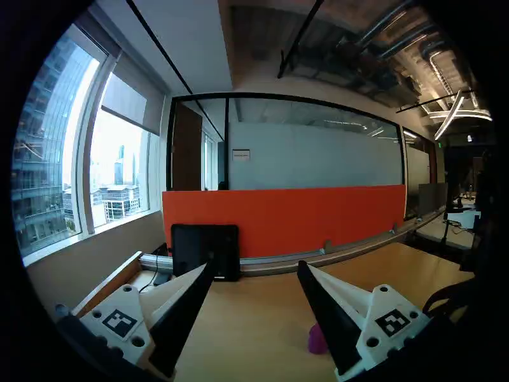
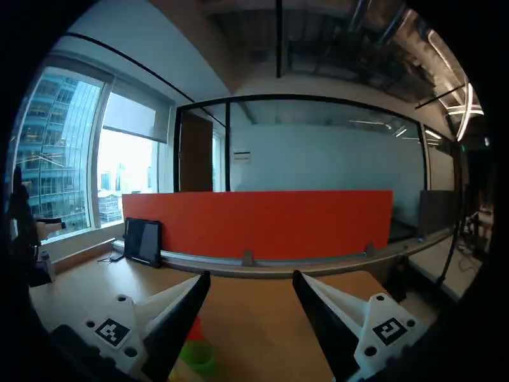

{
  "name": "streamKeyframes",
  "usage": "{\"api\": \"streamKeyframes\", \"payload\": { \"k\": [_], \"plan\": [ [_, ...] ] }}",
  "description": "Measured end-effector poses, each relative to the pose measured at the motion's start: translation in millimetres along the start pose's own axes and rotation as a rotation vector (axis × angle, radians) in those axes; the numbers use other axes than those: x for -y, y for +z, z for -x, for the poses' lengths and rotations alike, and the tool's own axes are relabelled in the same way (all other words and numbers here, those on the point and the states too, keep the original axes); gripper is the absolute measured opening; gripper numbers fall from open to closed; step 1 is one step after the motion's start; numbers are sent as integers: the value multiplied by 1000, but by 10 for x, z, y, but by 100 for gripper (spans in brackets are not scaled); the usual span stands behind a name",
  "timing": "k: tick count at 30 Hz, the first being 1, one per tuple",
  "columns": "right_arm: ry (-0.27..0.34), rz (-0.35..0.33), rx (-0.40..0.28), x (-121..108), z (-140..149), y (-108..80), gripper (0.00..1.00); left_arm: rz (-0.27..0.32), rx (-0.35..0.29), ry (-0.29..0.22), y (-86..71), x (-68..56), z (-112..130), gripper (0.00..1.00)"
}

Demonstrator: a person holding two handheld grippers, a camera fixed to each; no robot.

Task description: Pour water

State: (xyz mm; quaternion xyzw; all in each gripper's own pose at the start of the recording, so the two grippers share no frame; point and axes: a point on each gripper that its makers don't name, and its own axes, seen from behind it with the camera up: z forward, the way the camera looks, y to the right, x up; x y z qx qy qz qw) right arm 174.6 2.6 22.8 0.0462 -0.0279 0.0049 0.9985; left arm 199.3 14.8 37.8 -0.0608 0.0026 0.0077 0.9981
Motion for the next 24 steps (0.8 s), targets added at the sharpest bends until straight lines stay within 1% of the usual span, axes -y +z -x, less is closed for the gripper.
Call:
{"api": "streamKeyframes", "payload": {
  "k": [2, 5, 12, 14, 20, 24],
  "plan": [
    [-6, -2, -1, 1, -60, -4, 100, 3, 0, 4, 14, 3, -62, 97],
    [-13, -7, 5, 10, -91, -13, 100, 18, 4, 3, 31, -24, -105, 97],
    [-17, -33, 27, 14, -62, -2, 100, 80, 22, -34, 90, -127, -71, 97],
    [-18, -53, 26, 42, -69, -6, 100, 105, 24, -39, 99, -169, -76, 97],
    [-34, -151, 38, 193, -63, -15, 100, 186, 21, -36, 122, -323, -119, 97],
    [-44, -225, 33, 337, -66, -42, 100, 248, 32, -30, 111, -469, -107, 97]
  ]
}}
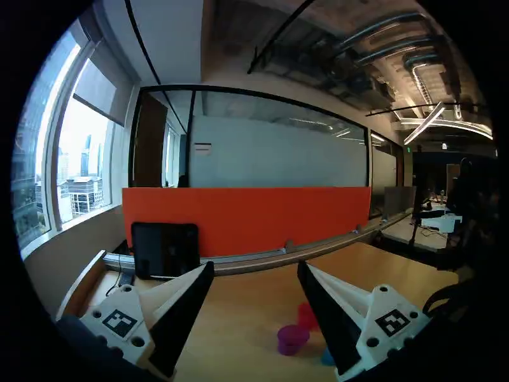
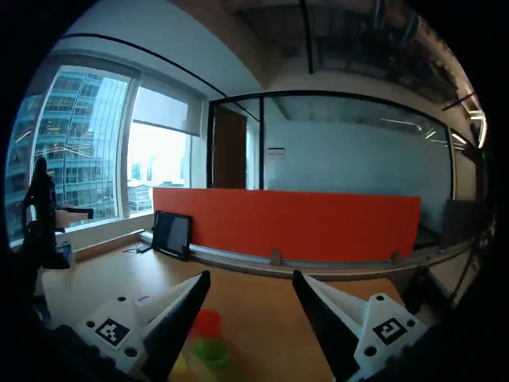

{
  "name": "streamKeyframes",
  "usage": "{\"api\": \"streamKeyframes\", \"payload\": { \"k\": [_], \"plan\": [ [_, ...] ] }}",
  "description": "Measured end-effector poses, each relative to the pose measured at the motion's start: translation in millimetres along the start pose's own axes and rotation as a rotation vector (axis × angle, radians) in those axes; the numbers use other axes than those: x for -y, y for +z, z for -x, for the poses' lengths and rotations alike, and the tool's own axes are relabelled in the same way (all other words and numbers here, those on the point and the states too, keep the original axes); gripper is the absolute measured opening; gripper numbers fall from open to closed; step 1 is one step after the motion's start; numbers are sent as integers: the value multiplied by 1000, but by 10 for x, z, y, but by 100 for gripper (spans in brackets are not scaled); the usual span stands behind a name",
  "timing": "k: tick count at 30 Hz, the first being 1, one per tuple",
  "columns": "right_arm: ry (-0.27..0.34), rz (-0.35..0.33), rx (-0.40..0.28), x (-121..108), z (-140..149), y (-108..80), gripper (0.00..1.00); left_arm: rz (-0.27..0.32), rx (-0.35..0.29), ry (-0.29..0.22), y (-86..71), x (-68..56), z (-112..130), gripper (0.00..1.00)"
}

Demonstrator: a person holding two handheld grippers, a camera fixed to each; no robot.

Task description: Pour water

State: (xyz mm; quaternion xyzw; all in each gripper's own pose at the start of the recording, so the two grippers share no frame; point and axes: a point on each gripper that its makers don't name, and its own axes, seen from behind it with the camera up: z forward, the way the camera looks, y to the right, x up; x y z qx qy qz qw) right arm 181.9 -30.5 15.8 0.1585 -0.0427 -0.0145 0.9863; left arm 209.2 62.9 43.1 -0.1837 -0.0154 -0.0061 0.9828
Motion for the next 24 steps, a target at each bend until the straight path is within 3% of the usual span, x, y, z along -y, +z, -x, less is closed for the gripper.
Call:
{"api": "streamKeyframes", "payload": {
  "k": [9, 18, 24],
  "plan": [
    [-15, -116, -29, 229, -79, -6, 100, 144, 0, 40, 39, -377, -5, 97],
    [-48, -171, -8, 322, -20, -12, 100, 232, -3, 72, 14, -624, 54, 97],
    [-65, -197, 29, 348, 128, -8, 100, 256, 25, 74, 26, -694, 218, 97]
  ]
}}
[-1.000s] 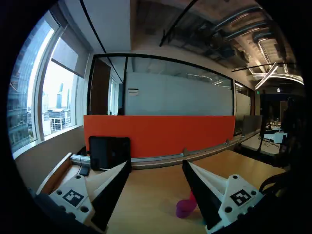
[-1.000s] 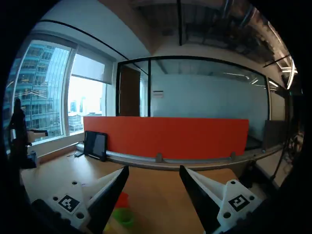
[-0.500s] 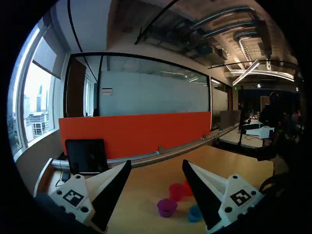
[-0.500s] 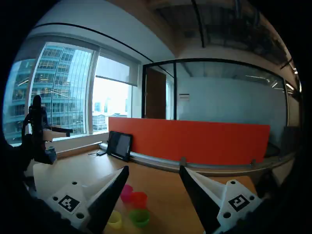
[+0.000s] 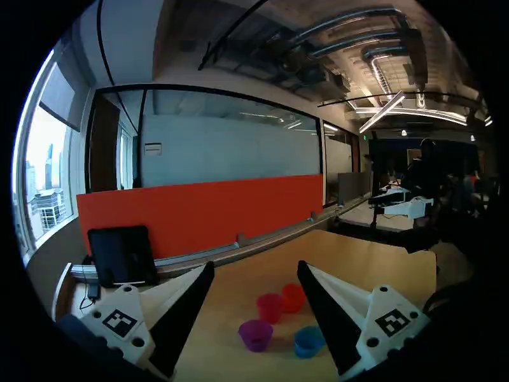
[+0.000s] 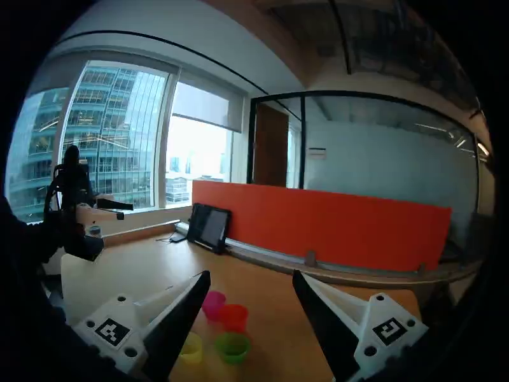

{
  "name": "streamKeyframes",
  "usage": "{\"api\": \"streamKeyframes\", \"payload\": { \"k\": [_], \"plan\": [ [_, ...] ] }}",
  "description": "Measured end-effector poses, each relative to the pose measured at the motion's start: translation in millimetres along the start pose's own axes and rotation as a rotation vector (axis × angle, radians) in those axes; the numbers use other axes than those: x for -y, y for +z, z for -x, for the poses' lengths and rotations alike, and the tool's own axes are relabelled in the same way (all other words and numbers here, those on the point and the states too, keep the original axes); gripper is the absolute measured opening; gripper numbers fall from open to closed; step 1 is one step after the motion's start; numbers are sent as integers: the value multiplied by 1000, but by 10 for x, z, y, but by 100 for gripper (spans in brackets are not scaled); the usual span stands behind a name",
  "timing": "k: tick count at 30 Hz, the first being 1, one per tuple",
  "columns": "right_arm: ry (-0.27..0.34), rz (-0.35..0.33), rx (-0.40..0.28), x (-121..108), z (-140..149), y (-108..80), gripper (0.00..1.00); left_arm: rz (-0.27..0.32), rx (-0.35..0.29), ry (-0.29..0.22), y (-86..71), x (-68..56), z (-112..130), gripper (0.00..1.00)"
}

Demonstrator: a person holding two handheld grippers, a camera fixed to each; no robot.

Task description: Pour water

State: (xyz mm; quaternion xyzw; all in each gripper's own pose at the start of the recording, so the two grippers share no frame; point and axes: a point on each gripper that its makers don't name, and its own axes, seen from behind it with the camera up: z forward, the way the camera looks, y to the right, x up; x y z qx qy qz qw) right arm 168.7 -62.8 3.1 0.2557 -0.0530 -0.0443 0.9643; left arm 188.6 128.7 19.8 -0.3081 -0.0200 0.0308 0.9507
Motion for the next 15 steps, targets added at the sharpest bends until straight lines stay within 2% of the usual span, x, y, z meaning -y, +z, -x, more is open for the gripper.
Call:
{"api": "streamKeyframes", "payload": {
  "k": [15],
  "plan": [
    [-13, -58, 93, 94, 496, 36, 100, 90, 91, 14, 84, -274, 623, 97]
  ]
}}
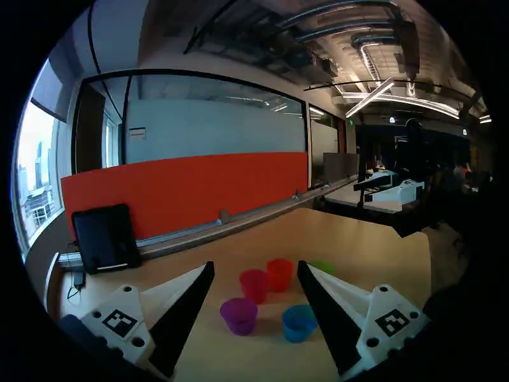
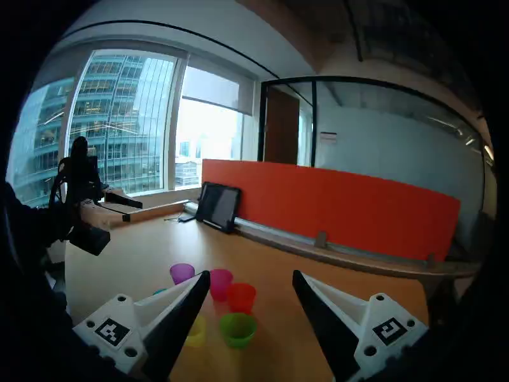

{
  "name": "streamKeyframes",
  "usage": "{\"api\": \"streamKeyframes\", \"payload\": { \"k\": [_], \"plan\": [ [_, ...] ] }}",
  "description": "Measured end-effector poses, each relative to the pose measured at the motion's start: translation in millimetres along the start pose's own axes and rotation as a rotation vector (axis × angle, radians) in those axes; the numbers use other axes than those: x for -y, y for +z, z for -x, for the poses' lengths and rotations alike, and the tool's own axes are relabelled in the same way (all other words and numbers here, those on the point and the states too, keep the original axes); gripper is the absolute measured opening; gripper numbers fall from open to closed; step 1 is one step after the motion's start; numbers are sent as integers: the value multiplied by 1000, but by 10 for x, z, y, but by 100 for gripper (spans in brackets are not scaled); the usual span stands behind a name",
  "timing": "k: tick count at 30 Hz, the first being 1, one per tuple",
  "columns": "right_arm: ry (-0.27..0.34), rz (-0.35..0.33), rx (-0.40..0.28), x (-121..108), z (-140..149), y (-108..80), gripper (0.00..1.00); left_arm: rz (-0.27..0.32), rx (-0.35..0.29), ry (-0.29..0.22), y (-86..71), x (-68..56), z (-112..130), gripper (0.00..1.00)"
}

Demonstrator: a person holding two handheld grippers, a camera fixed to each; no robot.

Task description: Pour water

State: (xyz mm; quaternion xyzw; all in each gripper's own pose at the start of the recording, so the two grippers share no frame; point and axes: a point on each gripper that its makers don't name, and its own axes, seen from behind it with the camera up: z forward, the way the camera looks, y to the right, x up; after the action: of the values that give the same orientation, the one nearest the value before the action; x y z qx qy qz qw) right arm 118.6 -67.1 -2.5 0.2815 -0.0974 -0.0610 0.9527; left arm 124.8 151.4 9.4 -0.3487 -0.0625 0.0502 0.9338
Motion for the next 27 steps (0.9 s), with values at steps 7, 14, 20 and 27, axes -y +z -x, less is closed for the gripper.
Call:
{"api": "streamKeyframes", "payload": {
  "k": [7, 14, 20, 27],
  "plan": [
    [-8, -24, 48, 16, 273, 59, 100, 53, 48, -7, 113, -141, 324, 97],
    [-21, -49, 97, 40, 549, 143, 100, 100, 80, 0, 188, -268, 566, 97],
    [-30, -68, 136, 61, 753, 214, 100, 137, 123, 5, 249, -378, 800, 97],
    [-40, -82, 172, 48, 915, 272, 100, 168, 168, 11, 307, -459, 1030, 97]
  ]
}}
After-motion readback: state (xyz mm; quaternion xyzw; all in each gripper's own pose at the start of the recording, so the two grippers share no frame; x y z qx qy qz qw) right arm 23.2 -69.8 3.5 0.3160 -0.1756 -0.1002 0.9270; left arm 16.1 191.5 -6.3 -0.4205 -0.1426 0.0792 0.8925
